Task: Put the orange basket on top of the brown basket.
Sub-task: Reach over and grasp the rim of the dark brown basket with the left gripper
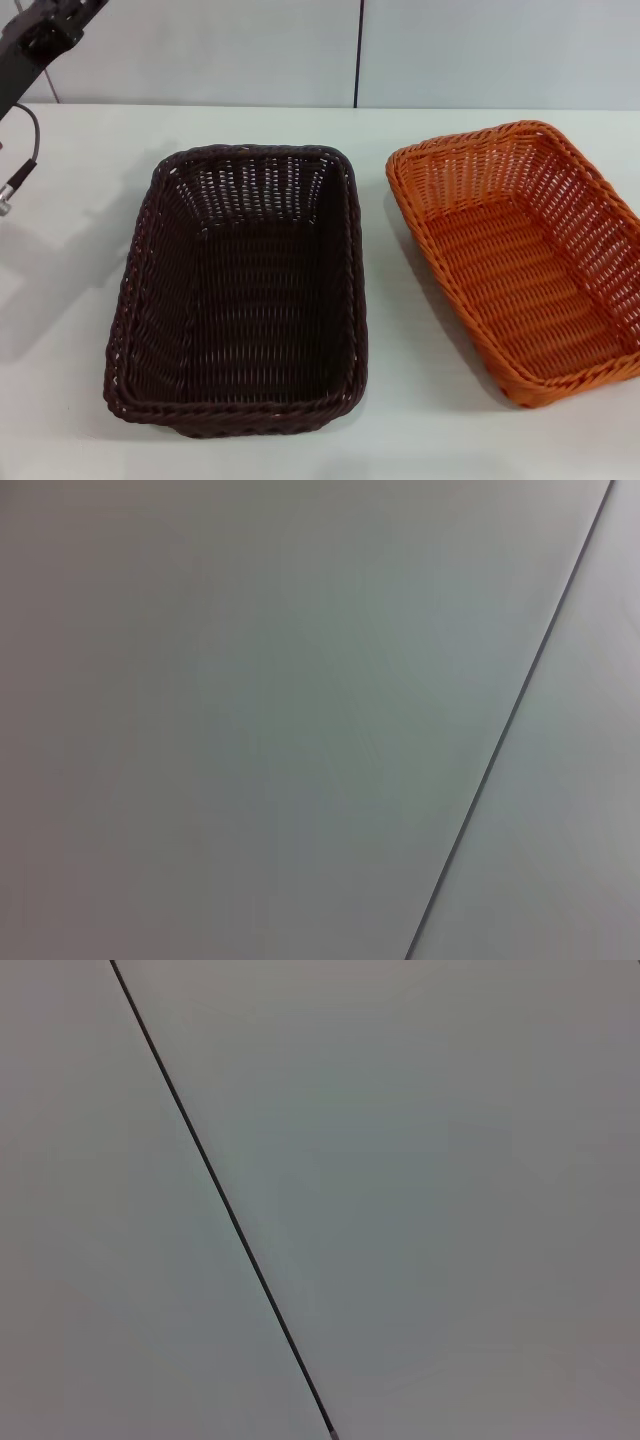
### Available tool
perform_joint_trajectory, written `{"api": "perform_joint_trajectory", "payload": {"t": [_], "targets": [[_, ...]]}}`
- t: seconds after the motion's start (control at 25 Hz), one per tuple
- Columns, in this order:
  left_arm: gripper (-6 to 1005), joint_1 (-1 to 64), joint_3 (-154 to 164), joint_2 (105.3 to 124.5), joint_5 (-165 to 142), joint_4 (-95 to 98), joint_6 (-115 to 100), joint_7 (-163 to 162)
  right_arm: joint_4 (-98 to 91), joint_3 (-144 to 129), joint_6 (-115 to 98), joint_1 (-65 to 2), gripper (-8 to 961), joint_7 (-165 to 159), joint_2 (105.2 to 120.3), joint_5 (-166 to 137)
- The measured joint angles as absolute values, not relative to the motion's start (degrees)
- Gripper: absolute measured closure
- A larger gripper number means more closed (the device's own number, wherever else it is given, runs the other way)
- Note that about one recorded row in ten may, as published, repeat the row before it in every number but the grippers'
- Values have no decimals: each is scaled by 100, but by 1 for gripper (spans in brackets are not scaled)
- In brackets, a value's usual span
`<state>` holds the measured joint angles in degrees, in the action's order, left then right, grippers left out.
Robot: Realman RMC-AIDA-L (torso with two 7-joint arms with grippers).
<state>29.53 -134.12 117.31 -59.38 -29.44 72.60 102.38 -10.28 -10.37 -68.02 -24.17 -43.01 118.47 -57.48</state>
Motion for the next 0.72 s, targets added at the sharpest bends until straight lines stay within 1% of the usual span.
{"api": "perform_joint_trajectory", "payload": {"t": [0.52,0.64,0.72], "targets": [[169,2925,-13403,11753,-6503,-3533,6839,9748,-1028,-1030,-6694,-2418,181,-4301,11847,-5748],[172,2904,-13345,11717,-7007,-3953,6548,9102,-1029,-1003,-6689,-2418,182,-4301,11847,-5748],[174,2885,-13229,11623,-7696,-4445,6227,8144,-1029,-974,-6675,-2417,183,-4301,11847,-5747]]}}
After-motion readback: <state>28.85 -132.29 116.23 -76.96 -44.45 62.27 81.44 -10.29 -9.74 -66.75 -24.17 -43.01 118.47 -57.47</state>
